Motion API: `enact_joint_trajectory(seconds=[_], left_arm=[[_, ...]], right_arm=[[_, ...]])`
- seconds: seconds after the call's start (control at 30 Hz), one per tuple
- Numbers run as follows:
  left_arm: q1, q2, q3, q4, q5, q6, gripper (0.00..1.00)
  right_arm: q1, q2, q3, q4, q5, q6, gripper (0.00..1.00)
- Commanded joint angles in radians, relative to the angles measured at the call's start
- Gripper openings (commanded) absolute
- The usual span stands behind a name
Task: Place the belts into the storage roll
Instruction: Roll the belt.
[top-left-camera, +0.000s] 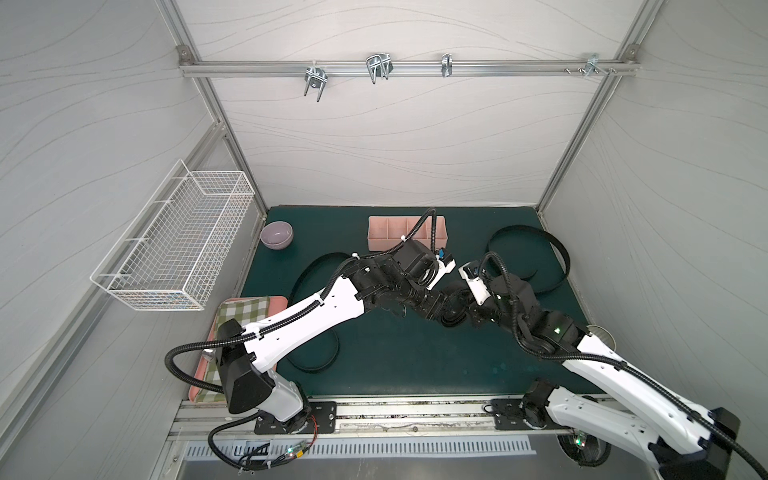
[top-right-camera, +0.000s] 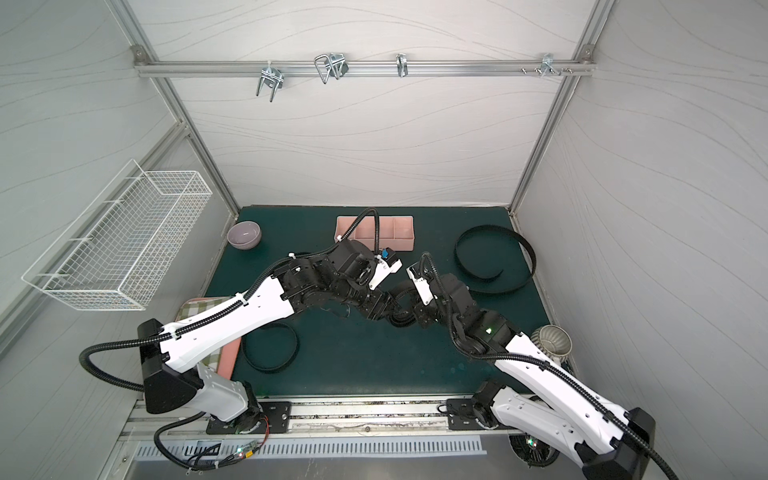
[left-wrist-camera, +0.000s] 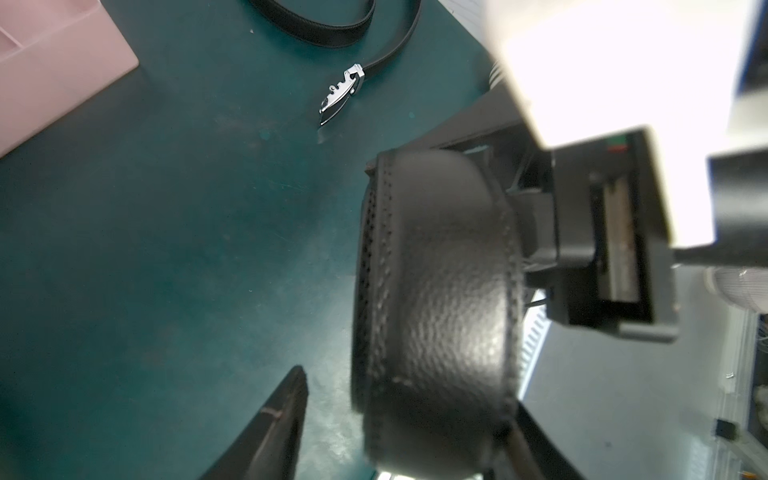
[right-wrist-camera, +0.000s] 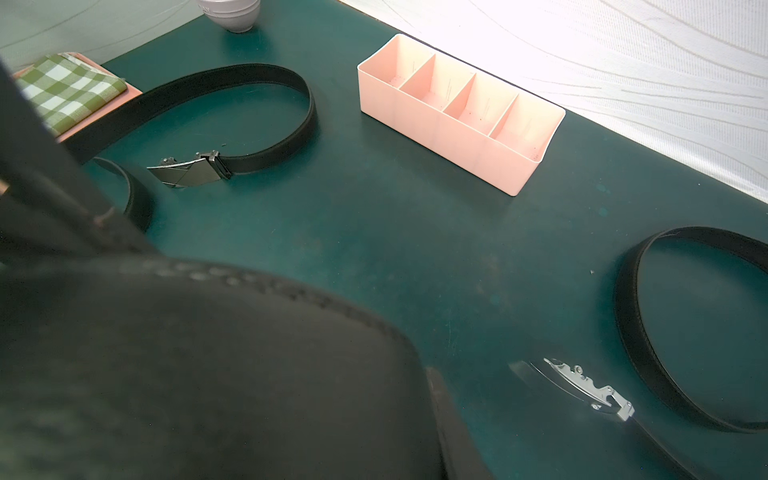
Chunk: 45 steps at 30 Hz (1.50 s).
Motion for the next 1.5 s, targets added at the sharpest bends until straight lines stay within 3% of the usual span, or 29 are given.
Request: enact_joint_trajectory(seconds=[0.0,0.13,0.57,0.73,1.1,1.37,1.47], left_arm=[[-0.003,0.006,0.022,0.053,-0.018,0.007,0.51],[-0.004,0.000,0.013,0.061,-0.020,0.008,0.40],[-0.003,-0.022,-0.003,0.062,-0.049,0.026,0.26],[-0.004,-0.022,0.015,0.041,-0.080,0.044,0.23],[-0.005,-0.021,0.061,0.011,-0.170,0.119,0.18],[-0.003,0.004,0.090,0.009,-0.237,0.159,0.17],[-0.003,0.012,0.094,0.021,-0.255,0.165,0.16]], right_arm=[[0.006,-0.018,0.000,0.038,-0.001,0.001,0.07],[0.005,-0.022,-0.009,0.047,0.002,0.014,0.07],[-0.047,-0.023,-0.009,0.069,-0.048,0.076,0.08],[-0.099,-0.027,-0.011,0.069,-0.105,0.120,0.13],[-0.279,-0.050,0.009,0.027,-0.296,0.247,0.55],[-0.370,-0.130,-0.007,-0.079,-0.311,0.304,0.99],[-0.379,-0.145,-0.027,-0.111,-0.328,0.335,0.99]])
